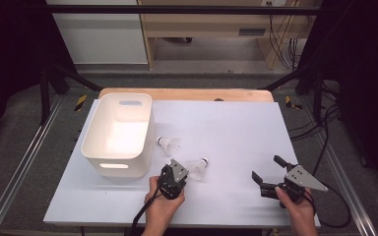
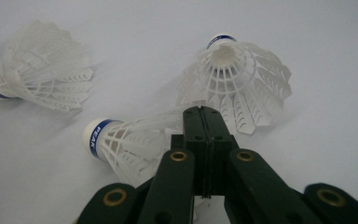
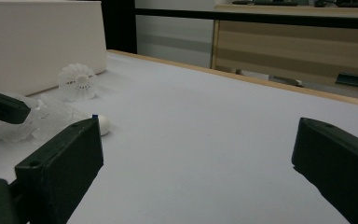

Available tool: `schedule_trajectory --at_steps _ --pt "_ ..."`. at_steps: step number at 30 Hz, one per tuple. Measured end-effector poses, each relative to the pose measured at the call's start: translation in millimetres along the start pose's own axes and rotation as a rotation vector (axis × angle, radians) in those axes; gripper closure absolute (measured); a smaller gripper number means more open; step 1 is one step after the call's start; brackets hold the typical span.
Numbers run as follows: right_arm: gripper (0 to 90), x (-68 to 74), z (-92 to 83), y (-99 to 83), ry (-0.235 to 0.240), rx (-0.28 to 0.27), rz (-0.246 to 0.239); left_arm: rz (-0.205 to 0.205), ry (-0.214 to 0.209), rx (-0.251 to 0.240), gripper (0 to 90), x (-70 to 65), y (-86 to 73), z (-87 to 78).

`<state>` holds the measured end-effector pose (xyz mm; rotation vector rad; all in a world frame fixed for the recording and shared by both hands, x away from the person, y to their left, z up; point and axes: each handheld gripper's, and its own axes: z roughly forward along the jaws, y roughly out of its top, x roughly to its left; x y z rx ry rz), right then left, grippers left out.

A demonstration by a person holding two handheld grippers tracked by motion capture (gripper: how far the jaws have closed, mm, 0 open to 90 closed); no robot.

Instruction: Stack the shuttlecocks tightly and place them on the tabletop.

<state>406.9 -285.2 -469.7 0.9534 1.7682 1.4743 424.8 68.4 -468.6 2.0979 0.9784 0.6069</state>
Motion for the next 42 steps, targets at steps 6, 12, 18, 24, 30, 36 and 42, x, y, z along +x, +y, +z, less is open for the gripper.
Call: schedule_trajectory --at_steps 6,12,18,24,30,36,42 --pt "2.4 0.1 0.4 0.0 0.004 0.004 0.001 -0.007 -0.006 -0.002 90.0 -0.3 0.9 2.6" --pt "2.4 0.6 0.3 0.0 0.005 0.005 0.005 -0.013 -0.019 -0.009 90.0 -2.4 4.1 5.0" --pt "2.4 0.2 0.0 0.0 0.006 0.005 0.003 -0.001 -0.038 -0.02 90.0 -5.0 5.4 -2.9" --pt "2.4 0.7 0.4 0.0 0.007 0.005 0.003 0.014 -0.044 -0.086 88.9 1.0 13.0 -24.7" --pt "2.4 1.2 1.0 -0.3 0.007 0.011 -0.003 0.047 -0.037 -0.191 64.4 18.1 18.9 -37.2" --pt "2.4 1.6 1.7 -0.7 0.01 0.01 -0.008 0.086 -0.077 -0.188 36.8 27.5 7.4 -26.9" --pt "2.4 2.3 1.6 -0.6 0.011 0.016 -0.002 0.138 -0.093 -0.166 32.4 24.6 -3.9 -14.6"
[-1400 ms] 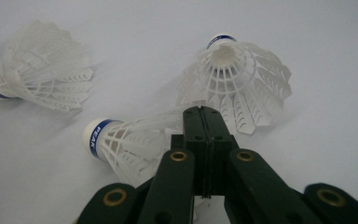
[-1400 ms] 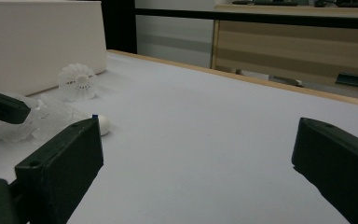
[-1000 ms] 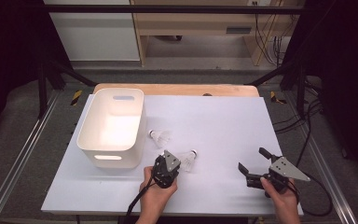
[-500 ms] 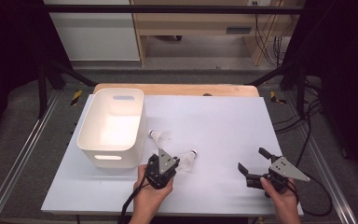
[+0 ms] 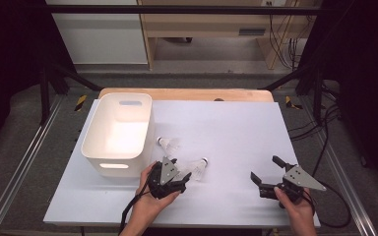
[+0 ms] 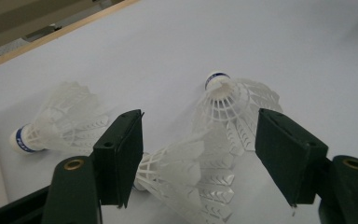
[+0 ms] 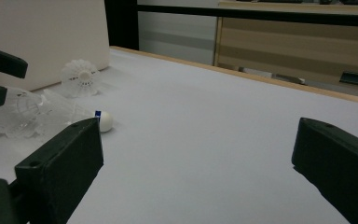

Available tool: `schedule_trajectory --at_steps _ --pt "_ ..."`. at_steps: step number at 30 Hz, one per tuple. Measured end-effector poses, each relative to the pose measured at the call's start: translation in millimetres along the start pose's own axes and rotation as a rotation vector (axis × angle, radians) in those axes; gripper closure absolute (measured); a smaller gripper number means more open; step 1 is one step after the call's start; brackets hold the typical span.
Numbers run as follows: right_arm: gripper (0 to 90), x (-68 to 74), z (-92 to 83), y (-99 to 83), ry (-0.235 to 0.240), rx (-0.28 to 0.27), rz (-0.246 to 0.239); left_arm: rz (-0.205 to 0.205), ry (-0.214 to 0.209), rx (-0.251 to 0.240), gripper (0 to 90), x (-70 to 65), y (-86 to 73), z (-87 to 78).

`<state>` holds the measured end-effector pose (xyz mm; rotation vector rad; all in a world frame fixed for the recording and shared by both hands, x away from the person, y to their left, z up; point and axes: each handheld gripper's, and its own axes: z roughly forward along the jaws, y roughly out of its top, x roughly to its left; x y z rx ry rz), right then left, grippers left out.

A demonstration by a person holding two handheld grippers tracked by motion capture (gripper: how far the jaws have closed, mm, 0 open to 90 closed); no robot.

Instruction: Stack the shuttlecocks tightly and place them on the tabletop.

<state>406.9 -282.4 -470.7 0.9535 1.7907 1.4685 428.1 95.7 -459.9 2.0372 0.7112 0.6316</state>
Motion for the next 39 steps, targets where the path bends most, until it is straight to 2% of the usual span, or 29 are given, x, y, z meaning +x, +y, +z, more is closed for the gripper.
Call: schedule_trajectory --at_steps 4,15,19,22,25,29,39 --pt "2.4 -0.2 -0.2 -0.1 -0.001 0.0 -0.003 0.048 -0.014 0.001 34.5 -1.5 -2.1 5.3" --pt "2.4 -0.3 0.1 -0.3 0.003 0.001 0.002 0.057 -0.007 0.006 43.1 0.1 -3.7 8.8" --pt "2.4 0.0 0.3 -0.3 0.002 0.002 -0.001 0.052 0.007 0.009 48.9 1.7 -6.9 9.0" --pt "2.4 0.0 0.7 -0.5 0.001 0.003 -0.008 0.069 0.027 0.003 50.5 1.7 -8.0 9.2" --pt "2.4 -0.1 0.8 -0.6 0.001 0.002 -0.008 0.089 0.035 -0.004 55.5 2.1 -8.8 9.3" --pt "2.4 0.1 1.0 -0.8 0.004 0.004 -0.007 0.095 0.045 -0.008 65.7 2.5 -8.5 10.0" --pt "2.4 0.0 1.0 -0.7 0.005 0.004 -0.009 0.067 0.082 -0.022 85.6 2.6 -6.2 5.3"
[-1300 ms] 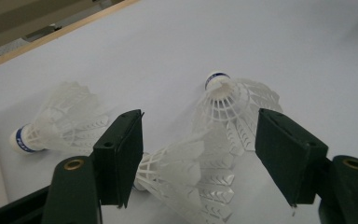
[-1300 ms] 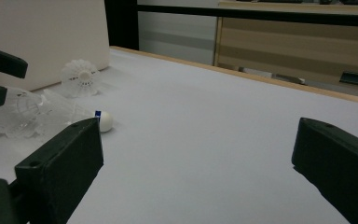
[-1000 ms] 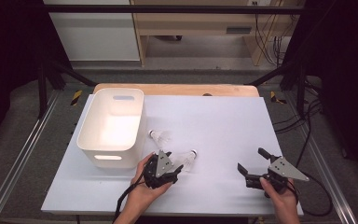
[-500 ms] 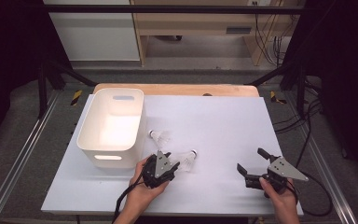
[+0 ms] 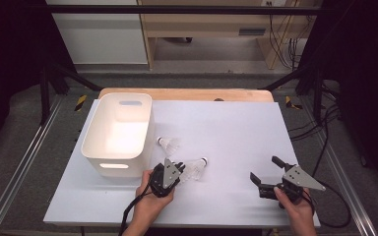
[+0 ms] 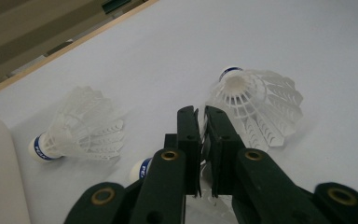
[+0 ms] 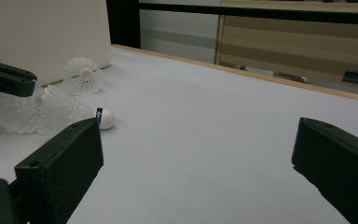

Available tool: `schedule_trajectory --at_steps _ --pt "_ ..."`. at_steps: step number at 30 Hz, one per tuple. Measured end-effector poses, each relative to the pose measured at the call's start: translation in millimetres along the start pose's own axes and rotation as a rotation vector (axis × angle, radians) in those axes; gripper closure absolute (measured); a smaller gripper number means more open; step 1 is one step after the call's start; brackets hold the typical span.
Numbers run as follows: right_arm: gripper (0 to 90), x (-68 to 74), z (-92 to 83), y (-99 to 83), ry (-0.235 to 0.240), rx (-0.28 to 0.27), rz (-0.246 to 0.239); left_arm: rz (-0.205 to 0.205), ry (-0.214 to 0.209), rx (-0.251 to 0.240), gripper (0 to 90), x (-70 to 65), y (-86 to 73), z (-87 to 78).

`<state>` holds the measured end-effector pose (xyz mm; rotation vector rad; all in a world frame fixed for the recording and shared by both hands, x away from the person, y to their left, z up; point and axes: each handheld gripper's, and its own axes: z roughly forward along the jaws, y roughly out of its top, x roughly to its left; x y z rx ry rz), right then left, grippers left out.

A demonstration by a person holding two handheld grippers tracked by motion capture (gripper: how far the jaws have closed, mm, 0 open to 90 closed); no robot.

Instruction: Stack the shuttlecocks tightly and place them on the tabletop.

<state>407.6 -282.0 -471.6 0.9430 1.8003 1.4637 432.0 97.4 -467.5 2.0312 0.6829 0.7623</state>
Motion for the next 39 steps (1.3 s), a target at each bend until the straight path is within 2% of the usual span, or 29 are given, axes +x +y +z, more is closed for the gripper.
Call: schedule_trajectory --at_steps 6,13,15,18,22,27,33,39 --pt "2.4 0.2 0.1 -0.1 0.002 0.001 0.003 -0.034 0.032 0.001 90.0 -0.3 2.0 -2.9" --pt "2.4 0.1 0.2 -0.1 0.003 0.0 0.003 -0.058 0.185 -0.01 90.0 0.0 10.0 -16.7" --pt "2.4 0.5 0.4 0.0 0.003 0.001 0.005 -0.046 0.228 -0.003 90.0 -1.5 12.7 -19.3" --pt "2.4 1.0 0.4 0.1 0.005 0.001 0.003 -0.048 0.262 0.005 90.0 -2.6 15.4 -20.7" --pt "2.4 1.0 0.7 -0.1 0.005 0.002 0.004 -0.013 0.327 0.053 90.0 -2.0 17.3 -17.4" --pt "2.4 1.1 0.7 -0.2 0.006 0.003 0.002 0.001 0.366 0.095 90.0 -0.8 15.8 -11.9" --pt "2.4 1.2 0.7 0.0 0.009 0.004 0.002 -0.001 0.386 0.121 90.0 1.4 15.7 -11.8" --pt "2.4 1.5 1.2 -0.2 0.011 0.007 -0.003 0.02 0.396 0.148 90.0 0.9 14.5 -9.0"
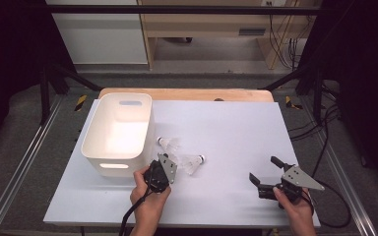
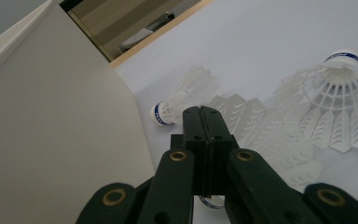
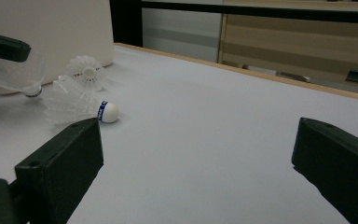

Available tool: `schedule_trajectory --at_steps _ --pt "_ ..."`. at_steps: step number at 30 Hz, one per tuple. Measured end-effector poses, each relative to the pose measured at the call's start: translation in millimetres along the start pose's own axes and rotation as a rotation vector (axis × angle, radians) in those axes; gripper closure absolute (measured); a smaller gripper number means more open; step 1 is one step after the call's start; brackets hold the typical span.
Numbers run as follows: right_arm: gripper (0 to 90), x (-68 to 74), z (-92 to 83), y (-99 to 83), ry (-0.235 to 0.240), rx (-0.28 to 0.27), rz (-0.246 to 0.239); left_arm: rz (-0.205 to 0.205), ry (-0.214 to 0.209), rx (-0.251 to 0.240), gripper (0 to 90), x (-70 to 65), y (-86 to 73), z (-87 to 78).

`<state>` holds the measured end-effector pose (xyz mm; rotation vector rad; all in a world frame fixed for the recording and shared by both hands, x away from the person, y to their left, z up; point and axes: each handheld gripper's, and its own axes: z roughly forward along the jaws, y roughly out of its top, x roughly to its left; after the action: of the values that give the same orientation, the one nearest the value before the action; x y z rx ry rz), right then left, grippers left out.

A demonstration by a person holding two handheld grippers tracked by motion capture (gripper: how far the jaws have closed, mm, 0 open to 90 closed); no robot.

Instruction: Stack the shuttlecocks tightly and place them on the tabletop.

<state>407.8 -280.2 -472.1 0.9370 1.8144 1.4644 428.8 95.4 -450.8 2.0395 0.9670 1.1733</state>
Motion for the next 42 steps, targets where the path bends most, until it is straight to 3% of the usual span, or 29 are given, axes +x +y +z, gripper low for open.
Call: schedule_trajectory --at_steps 6,14,22,25,27,31,42 --pt "2.4 0.3 0.1 0.0 0.001 0.002 0.002 -0.017 -0.023 -0.003 89.7 -3.0 1.1 4.2" --pt "2.4 0.5 0.2 -0.1 0.005 0.001 0.0 -0.117 -0.082 -0.005 87.0 -5.9 5.4 13.0" --pt "2.4 0.6 0.4 -0.1 0.007 0.004 0.001 -0.156 -0.08 0.0 83.6 -9.9 8.6 23.4" --pt "2.4 0.4 0.4 -0.2 0.007 0.004 -0.001 -0.141 -0.082 0.003 81.8 -13.4 9.1 25.4" --pt "2.4 0.4 0.5 -0.2 0.007 0.004 -0.001 -0.145 -0.088 0.009 79.8 -14.9 8.1 28.1" --pt "2.4 0.6 0.0 0.0 0.008 0.004 0.001 -0.191 -0.118 0.008 73.3 -15.7 2.1 32.6" --pt "2.4 0.9 0.4 0.0 0.01 0.005 0.004 -0.244 -0.181 -0.015 55.7 -17.0 0.4 29.0"
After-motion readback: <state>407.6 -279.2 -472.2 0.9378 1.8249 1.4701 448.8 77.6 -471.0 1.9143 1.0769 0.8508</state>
